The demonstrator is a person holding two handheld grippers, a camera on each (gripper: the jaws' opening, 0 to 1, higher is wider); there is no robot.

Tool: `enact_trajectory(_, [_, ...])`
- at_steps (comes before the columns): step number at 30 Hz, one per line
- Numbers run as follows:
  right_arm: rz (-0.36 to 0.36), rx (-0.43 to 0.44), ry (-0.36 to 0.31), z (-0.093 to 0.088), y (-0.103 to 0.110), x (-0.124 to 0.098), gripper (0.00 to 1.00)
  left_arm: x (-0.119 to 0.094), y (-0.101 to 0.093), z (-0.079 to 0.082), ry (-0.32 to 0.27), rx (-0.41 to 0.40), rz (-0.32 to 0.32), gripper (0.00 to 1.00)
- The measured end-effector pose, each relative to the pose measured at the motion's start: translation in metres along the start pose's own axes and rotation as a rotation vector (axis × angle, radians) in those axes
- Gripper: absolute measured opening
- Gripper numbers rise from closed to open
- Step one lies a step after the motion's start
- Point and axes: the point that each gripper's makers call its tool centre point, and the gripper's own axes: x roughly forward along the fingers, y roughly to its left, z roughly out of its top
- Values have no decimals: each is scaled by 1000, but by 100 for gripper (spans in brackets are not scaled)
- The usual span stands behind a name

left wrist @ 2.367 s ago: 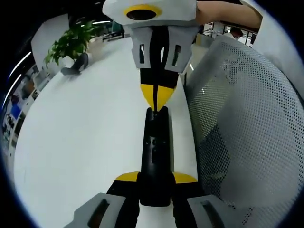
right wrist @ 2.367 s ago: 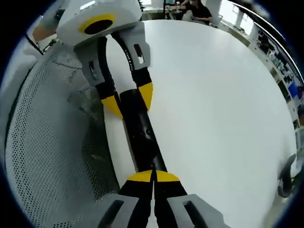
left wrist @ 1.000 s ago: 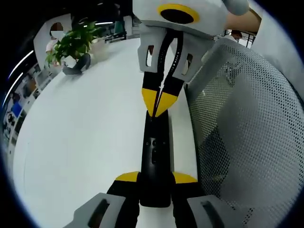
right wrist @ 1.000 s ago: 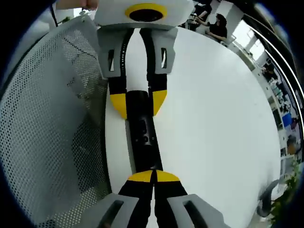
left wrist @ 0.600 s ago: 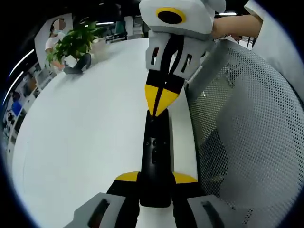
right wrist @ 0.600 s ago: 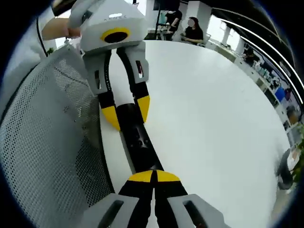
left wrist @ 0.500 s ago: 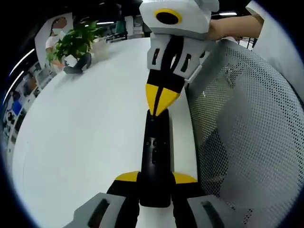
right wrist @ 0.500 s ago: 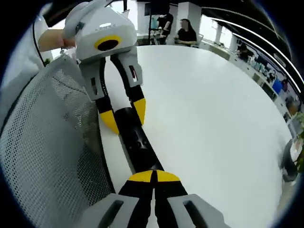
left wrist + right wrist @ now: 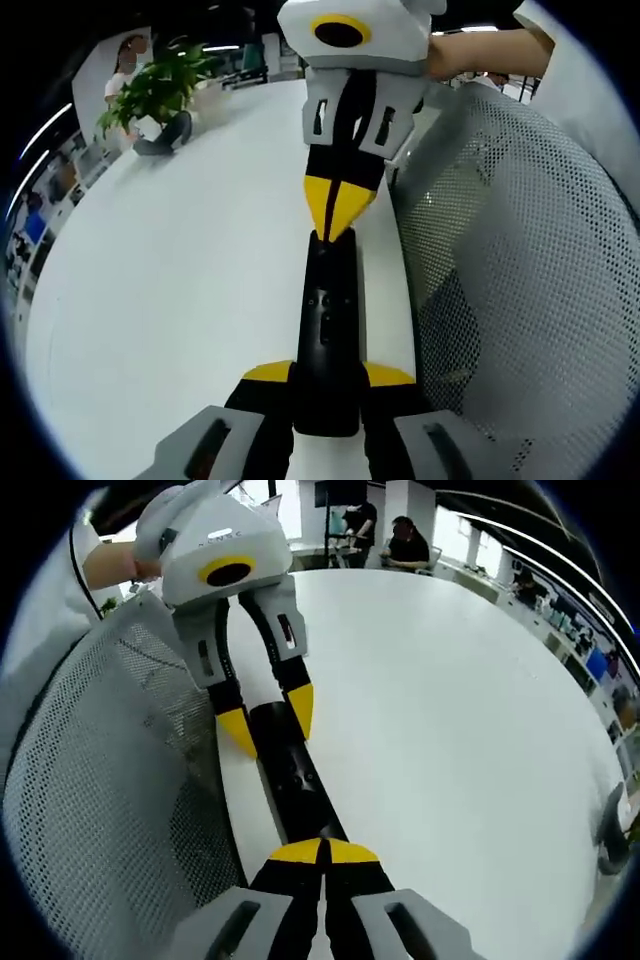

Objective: Press the specified remote control buttons in sequence, fully releasing each button before pressing the next.

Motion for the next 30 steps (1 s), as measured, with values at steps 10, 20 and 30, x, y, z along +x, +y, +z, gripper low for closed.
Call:
enact_trajectory(10, [24,-76,44,0,2,3,0,0,0,0,0,5,-2,24])
enact_trajectory(20, [48,-79,46,3,3,3,0,1,0,0,22,17,-3,24])
enact_trajectory(30, [77,-291,149,8,10,10,0,1,0,0,19,11,-1,24])
